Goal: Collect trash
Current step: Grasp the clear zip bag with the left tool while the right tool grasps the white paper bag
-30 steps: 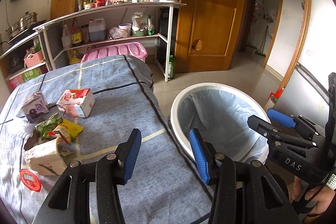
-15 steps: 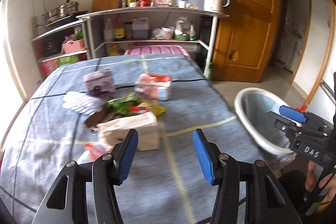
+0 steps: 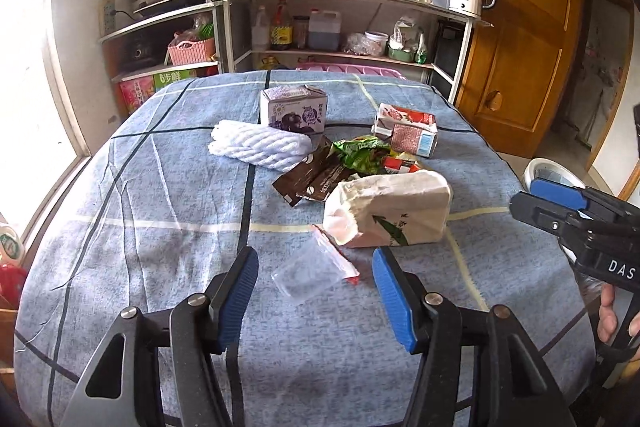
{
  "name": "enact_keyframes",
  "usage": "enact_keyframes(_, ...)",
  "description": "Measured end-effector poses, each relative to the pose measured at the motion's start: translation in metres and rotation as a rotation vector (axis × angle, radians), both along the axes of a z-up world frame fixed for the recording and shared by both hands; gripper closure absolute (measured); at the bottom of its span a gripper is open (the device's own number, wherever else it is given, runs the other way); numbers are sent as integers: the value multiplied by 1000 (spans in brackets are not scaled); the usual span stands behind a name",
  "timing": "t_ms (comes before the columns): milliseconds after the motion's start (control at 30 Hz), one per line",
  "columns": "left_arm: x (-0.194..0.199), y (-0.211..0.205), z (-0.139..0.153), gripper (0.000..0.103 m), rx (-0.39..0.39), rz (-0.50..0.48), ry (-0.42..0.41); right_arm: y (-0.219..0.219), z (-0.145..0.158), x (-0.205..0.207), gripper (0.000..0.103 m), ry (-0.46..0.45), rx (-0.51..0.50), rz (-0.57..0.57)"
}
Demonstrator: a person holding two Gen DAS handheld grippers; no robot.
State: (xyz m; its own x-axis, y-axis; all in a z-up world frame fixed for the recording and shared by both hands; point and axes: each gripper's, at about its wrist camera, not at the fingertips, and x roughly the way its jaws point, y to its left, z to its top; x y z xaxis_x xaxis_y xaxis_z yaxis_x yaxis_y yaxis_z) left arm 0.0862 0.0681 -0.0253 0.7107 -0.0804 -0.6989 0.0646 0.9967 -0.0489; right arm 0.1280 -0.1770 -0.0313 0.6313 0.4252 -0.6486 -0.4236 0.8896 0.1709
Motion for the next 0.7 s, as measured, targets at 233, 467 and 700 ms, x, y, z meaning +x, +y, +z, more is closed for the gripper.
enact_keyframes(233,9,5,-13,43,2,-26,32,21,-10,17,42,48,60,40)
enact_keyframes(467,19,6,-22,43,5,-52,63,37,-14,32,42,100,100,89)
enact_keyframes(700,27,8,-30,43,5,-57,85,51,-25,45,42,165,126,123)
